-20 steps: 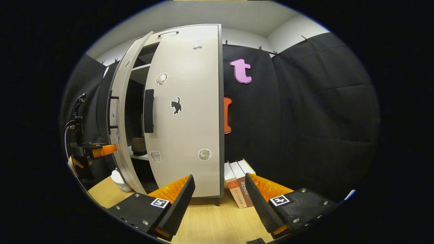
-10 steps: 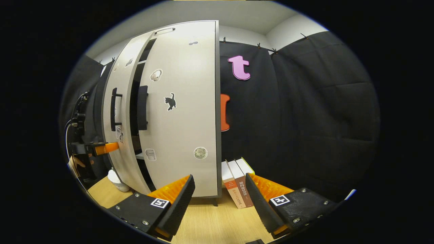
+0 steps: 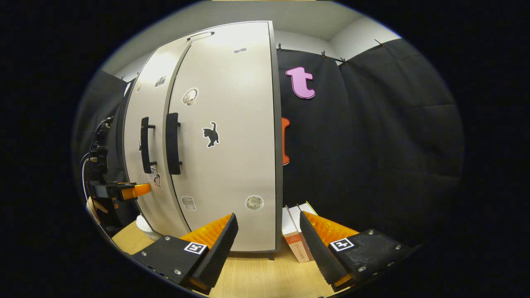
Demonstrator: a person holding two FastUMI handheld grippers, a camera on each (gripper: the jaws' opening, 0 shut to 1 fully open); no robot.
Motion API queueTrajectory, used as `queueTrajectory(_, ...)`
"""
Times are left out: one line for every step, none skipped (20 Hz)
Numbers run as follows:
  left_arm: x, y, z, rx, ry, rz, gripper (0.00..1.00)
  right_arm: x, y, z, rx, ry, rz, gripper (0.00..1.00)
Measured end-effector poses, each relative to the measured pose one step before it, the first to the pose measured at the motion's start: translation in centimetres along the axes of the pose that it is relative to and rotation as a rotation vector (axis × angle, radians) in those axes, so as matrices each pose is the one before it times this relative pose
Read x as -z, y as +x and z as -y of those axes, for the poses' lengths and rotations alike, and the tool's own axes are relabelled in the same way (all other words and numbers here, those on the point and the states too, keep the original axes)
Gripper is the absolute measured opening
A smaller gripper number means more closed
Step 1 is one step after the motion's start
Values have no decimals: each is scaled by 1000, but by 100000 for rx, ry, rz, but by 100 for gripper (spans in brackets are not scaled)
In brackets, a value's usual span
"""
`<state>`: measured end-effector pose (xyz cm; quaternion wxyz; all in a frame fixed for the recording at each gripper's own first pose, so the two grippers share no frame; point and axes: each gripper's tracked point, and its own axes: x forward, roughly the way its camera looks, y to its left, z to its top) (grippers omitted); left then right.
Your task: Grab one shoe with the right hand and put it into the shoe cabinet, grab the other shoe with the left hand and put it into the shoe cabinet; then close the right door with the right hand and the left door with the left hand.
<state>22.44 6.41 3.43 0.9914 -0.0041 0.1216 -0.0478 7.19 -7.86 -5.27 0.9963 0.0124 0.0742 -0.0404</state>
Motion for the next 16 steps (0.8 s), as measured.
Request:
queueTrajectory(-652,-664,-364,-1084,902,188,97,-831,13,-160,-669,-1013,530,93)
queueTrajectory(-820,-620,-403,-939,429,273,99,-773,-17,7,-542,-1069,634,93)
queueTrajectory(-1050,-801,-251,-625,-311,978,97,-753,45,2,-326,-1243,622,93)
queueTrajectory(-1332,-902,-354,-147,-943,1546,97,-807,-224,184,-144,-1296,730,92)
queueTrajectory(-1436,-901,-523,-340,-785,2122,99,-837,-63,49,-202,-872,1021,92)
queueTrajectory(-1543,-1025,-585,-385,39,2209,97,-921,-196,62,-444,-193,1204,92)
queueTrajectory(-1531,-930,-553,-558,828,2673,97,-891,-56,-129,-802,522,1436,92)
queueTrajectory(-1494,-861,-680,-913,1295,2488,99,-990,-83,-78,-646,858,1345,92)
queueTrajectory(-1410,-797,-761,-950,1261,2279,94,-948,-124,-132,-580,1458,1409,92)
queueTrajectory(-1292,-858,-707,-1312,795,2233,95,-954,-138,-197,-832,1900,1501,92)
queueTrajectory(-1149,-836,-793,-1195,281,1732,96,-866,-20,-284,-951,1857,1503,92)
queueTrajectory(-1092,-1000,-691,-878,-469,1326,96,-815,-176,-173,-755,1251,994,92)
queueTrajectory(-1025,-697,-564,-716,-1317,1325,94,-633,-58,-145,-311,45,977,92)
queueTrajectory(-882,-751,-645,-390,-1240,1029,96,-658,-148,79,24,-817,1189,92)
queueTrajectory(-757,-771,-685,-601,-803,926,96,-583,-89,-28,-128,-1078,1086,92)
queueTrajectory(-835,-657,-684,-773,-160,963,96,-563,-240,40,-368,-866,622,92)
